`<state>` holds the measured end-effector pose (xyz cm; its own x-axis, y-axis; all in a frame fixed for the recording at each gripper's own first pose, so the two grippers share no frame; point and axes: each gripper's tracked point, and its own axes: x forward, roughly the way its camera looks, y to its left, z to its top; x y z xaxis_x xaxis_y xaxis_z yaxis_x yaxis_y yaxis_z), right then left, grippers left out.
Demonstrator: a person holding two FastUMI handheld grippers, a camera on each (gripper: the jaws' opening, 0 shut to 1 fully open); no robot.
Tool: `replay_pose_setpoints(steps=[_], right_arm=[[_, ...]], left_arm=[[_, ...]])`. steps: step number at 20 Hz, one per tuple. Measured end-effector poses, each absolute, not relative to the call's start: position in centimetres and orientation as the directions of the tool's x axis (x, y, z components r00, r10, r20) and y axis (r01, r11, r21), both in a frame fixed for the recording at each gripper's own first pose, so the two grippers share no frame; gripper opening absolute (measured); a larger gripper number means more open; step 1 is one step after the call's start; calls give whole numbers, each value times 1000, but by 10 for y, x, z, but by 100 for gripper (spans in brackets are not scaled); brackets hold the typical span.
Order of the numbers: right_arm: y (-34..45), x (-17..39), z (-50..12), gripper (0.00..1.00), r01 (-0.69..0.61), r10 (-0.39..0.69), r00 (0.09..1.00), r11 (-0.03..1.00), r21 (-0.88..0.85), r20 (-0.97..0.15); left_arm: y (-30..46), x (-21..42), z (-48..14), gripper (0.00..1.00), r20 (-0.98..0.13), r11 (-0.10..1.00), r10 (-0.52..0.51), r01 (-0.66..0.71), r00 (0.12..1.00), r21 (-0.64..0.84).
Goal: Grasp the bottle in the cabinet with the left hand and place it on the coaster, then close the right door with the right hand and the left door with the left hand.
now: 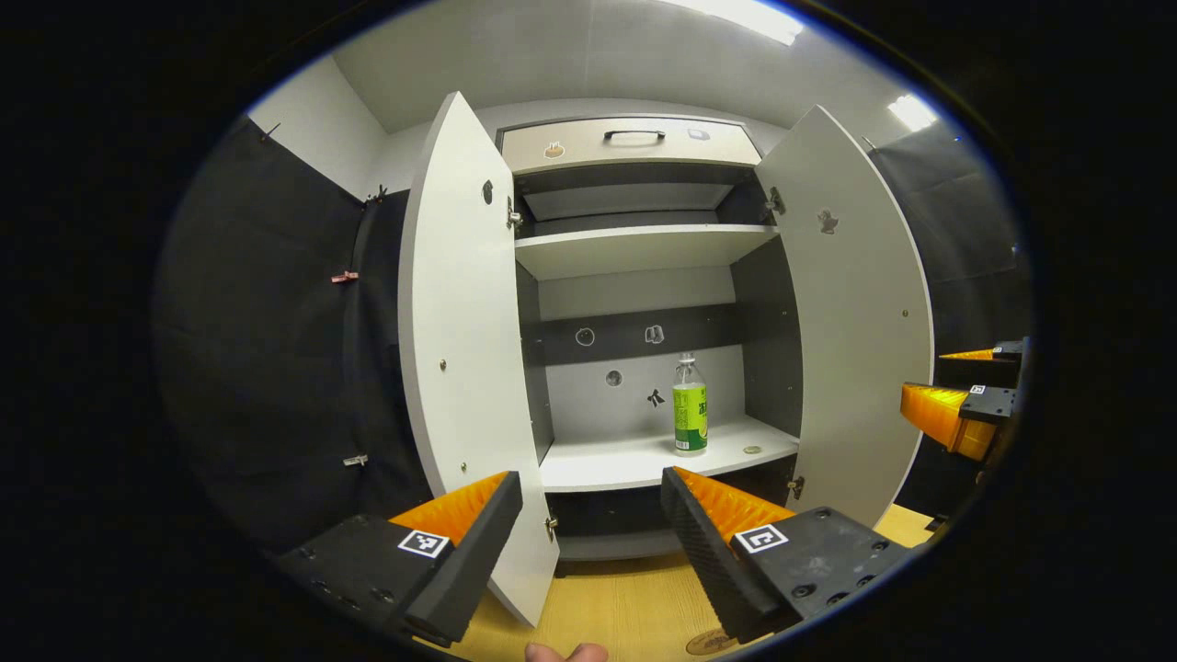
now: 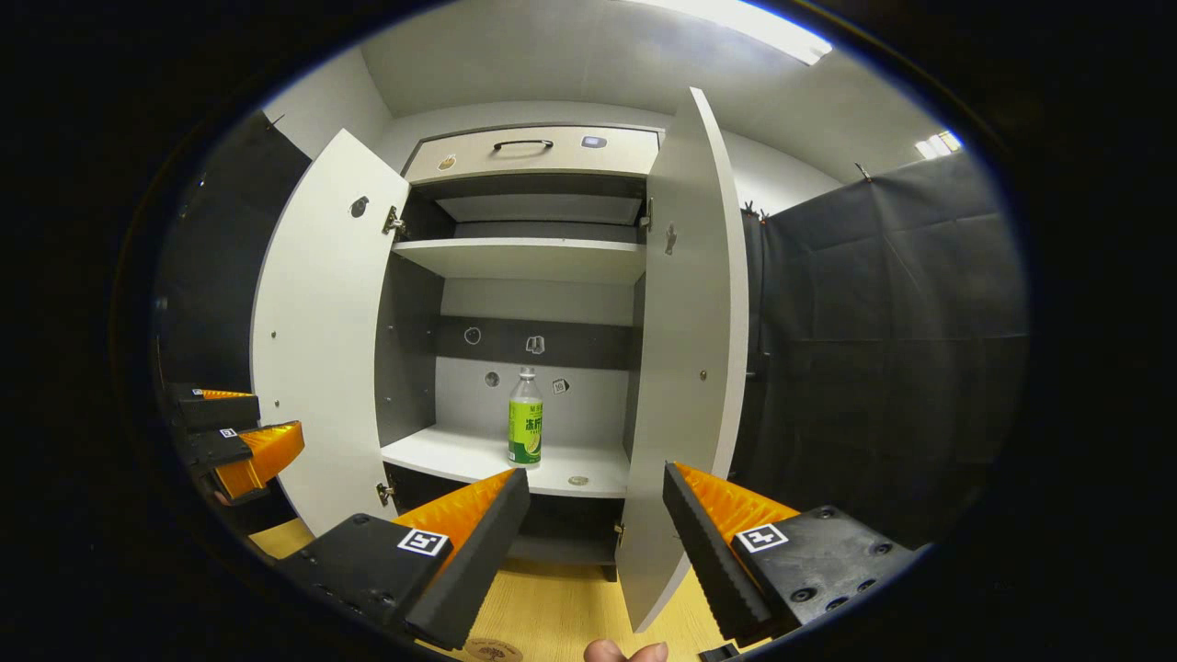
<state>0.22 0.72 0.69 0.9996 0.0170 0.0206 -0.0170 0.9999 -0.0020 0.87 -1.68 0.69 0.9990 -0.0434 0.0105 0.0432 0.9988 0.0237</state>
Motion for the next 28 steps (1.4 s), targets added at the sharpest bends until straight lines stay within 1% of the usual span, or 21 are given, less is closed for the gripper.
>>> replay_pose_setpoints(steps=[8, 13, 16, 20, 26, 28], right_arm=[[0, -1, 13, 97, -4, 4, 999, 1000, 5, 36], [-15, -7, 20, 97, 8, -9, 998, 1000, 8, 57], [-28, -13, 18, 97, 22, -22, 998, 1000, 13, 56], [-47, -19, 15, 97, 49, -49, 997, 999, 3, 59], [-70, -24, 11, 97, 73, -72, 996, 997, -13, 51], [-77, -23, 16, 97, 78, -77, 995, 997, -11, 64]], left_arm=[[-29, 15, 10, 97, 18, 997, -70, 70, 997, 29], [-56, 35, 12, 96, 28, 994, -111, 111, 993, 16], [-82, 59, 13, 97, 39, 990, -141, 140, 989, 22], [-123, 98, 10, 97, 33, 982, -188, 188, 982, -8], [-165, 177, 19, 97, 35, 975, -217, 218, 975, -37], [-173, 207, 21, 96, 26, 972, -228, 229, 973, -53]])
